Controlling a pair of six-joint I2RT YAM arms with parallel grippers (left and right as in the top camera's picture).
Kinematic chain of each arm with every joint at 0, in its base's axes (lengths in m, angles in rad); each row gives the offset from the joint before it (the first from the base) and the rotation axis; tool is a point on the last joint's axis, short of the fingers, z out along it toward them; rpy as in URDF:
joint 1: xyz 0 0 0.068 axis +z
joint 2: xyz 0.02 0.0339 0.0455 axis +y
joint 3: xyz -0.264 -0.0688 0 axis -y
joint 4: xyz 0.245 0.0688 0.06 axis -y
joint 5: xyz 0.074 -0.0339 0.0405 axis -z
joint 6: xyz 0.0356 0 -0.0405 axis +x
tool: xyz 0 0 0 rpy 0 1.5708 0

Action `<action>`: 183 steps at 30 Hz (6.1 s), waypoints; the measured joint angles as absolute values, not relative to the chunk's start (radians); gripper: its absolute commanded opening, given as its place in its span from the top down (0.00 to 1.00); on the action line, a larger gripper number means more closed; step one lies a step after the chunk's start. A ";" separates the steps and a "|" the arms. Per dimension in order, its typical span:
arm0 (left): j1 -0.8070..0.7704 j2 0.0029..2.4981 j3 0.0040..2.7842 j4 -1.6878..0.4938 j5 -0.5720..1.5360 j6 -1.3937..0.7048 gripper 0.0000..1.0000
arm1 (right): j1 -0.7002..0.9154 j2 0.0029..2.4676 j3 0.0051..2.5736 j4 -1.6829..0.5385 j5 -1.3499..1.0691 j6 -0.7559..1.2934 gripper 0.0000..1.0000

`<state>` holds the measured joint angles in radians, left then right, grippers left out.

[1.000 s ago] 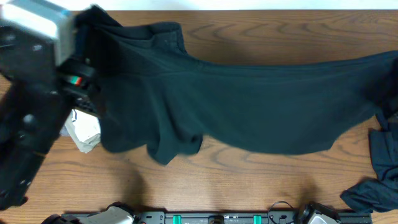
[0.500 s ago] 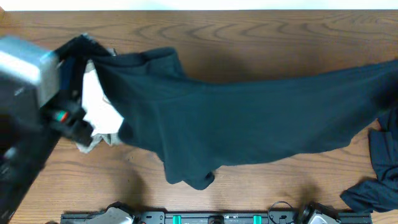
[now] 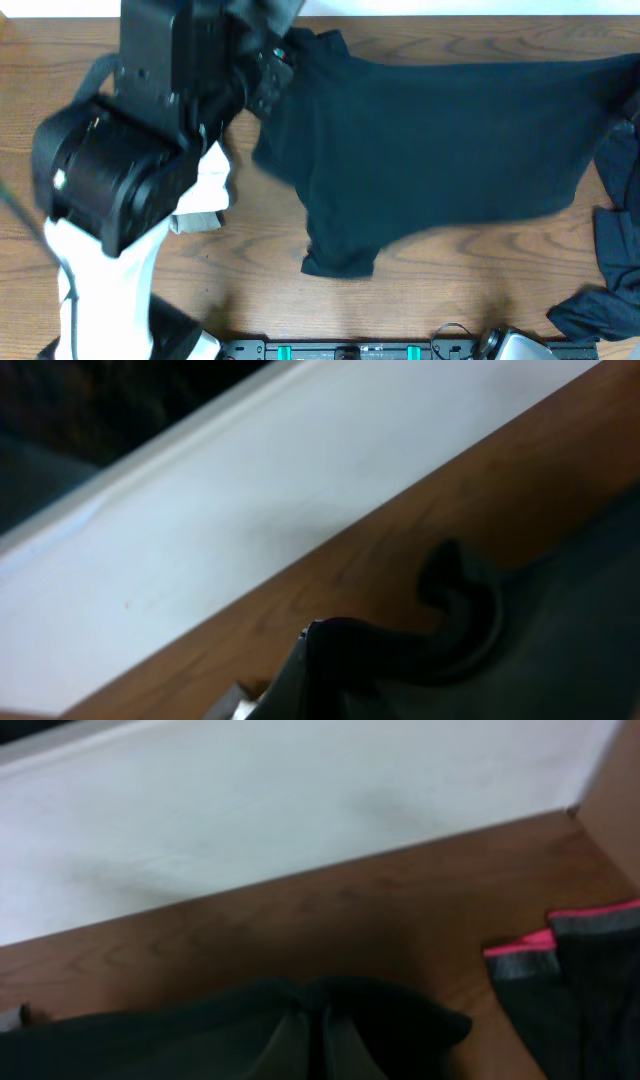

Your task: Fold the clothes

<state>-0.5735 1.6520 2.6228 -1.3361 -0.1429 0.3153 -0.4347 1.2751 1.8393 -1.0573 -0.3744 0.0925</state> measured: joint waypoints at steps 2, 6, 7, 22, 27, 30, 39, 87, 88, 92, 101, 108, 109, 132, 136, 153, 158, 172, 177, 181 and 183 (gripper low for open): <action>-0.618 1.600 2.623 -1.336 -0.146 0.315 0.94 | -0.435 1.225 1.840 -1.059 -0.372 0.090 0.99; -0.709 1.461 2.636 -1.346 -0.147 0.315 0.94 | -0.435 1.089 1.845 -1.099 -0.345 0.087 0.99; -0.722 1.433 2.641 -1.352 -0.147 0.315 0.94 | -0.435 1.062 1.847 -1.108 -0.338 0.087 0.99; -0.756 1.317 2.669 -1.413 -0.270 0.316 0.94 | -0.435 0.939 1.864 -1.202 -0.241 0.088 0.99; -0.744 1.489 2.672 -1.381 -0.379 0.338 0.94 | -0.435 1.053 1.860 -1.203 -0.268 0.088 0.99; -0.692 1.653 2.673 -1.323 -0.412 0.342 0.94 | -0.434 1.172 1.854 -1.198 -0.294 0.087 0.98; -0.482 2.247 2.656 -1.082 -0.329 0.342 0.93 | -0.368 1.676 1.842 -0.997 -0.328 0.062 0.98; -0.342 2.283 2.536 -1.567 0.204 -0.026 0.34 | -0.289 2.291 1.832 -0.669 -0.431 0.115 0.53; -0.348 2.284 2.506 -1.571 0.204 -0.026 0.34 | -0.285 2.297 1.831 -0.691 -0.430 0.117 0.53; -0.348 2.284 2.395 -1.582 0.207 -0.029 0.41 | -0.284 2.292 1.829 -0.764 -0.431 0.112 0.53; -0.327 2.284 2.123 -1.499 0.207 -0.034 0.42 | -0.319 2.201 1.829 -1.018 -0.525 -0.058 0.45; -0.326 2.284 1.908 -1.257 0.192 -0.034 0.42 | -0.330 1.983 1.829 -1.142 -0.615 -0.150 0.46; -0.326 2.286 1.873 -1.216 0.191 -0.033 0.42 | -0.330 1.949 1.829 -1.154 -0.622 -0.156 0.46; -0.265 2.245 1.694 -1.011 -0.109 -0.173 0.94 | -0.330 1.867 1.587 -1.093 -0.297 -0.007 0.45; -0.256 2.245 1.694 -1.011 -0.128 -0.183 0.94 | -0.338 1.868 1.458 -1.038 -0.240 0.043 0.64; -0.255 2.245 1.695 -1.011 -0.139 -0.183 0.94 | -0.409 1.855 1.082 -0.658 0.039 0.295 0.99; -0.255 2.245 1.695 -1.013 -0.139 -0.179 0.94 | -0.495 1.851 1.079 -0.691 0.093 0.331 0.95; -0.245 2.221 1.762 -1.110 -0.150 -0.158 0.43 | -0.627 1.821 1.050 -0.655 -0.350 0.124 0.64; -0.244 2.050 1.793 -1.174 -0.106 -0.159 0.32 | -0.627 1.708 1.045 -0.651 -0.461 0.097 0.56; -0.245 1.854 1.826 -1.217 0.009 -0.160 0.32 | -0.627 1.574 1.045 -0.647 -0.503 0.099 0.56; -0.249 1.803 1.837 -1.248 0.052 -0.160 0.32 | -0.627 1.533 1.045 -0.646 -0.511 0.103 0.56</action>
<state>-0.2493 1.8030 1.8374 -1.2476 0.0517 -0.1604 -0.6266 1.5330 1.0451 -0.6460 -0.5110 0.1028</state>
